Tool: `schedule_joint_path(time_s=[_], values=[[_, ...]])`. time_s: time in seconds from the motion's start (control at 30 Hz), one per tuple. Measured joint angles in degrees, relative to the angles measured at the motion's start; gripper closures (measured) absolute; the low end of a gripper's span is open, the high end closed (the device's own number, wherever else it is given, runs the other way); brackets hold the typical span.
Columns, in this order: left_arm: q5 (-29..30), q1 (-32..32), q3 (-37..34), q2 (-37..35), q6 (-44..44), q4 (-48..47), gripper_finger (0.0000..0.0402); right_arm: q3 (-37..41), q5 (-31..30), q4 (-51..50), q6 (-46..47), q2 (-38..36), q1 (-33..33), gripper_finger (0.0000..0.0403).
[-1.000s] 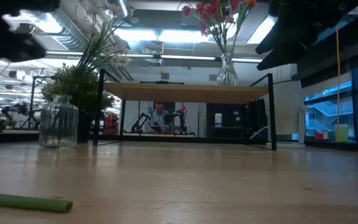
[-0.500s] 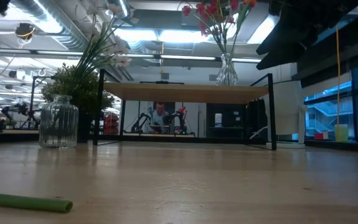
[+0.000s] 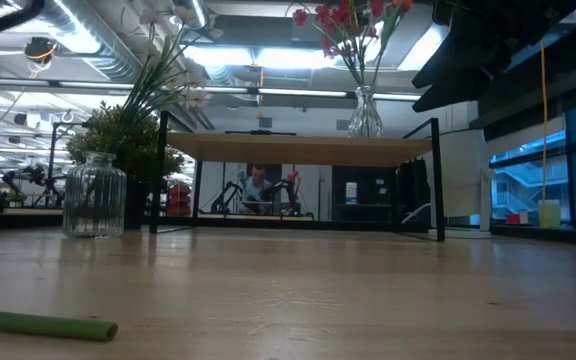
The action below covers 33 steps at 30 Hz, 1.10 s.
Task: Pick and place flowers into a vace then onto a shelf
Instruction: Put the red flower into the transparent vase
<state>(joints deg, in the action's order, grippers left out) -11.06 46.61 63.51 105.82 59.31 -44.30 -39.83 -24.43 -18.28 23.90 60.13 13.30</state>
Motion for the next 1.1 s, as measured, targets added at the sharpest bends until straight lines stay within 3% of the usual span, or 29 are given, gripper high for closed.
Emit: schedule_joint_path(time_s=[0.77,1.1], values=[[3.6,-0.2,-0.3,0.0,1.5,-1.3,0.039,0.0,0.0,-0.5,-0.3,0.0,0.0,0.0049],[3.7,-1.2,1.4,-2.2,1.5,-5.9,0.0397,0.0,0.0,-0.5,-0.4,0.0,0.0,0.0049]])
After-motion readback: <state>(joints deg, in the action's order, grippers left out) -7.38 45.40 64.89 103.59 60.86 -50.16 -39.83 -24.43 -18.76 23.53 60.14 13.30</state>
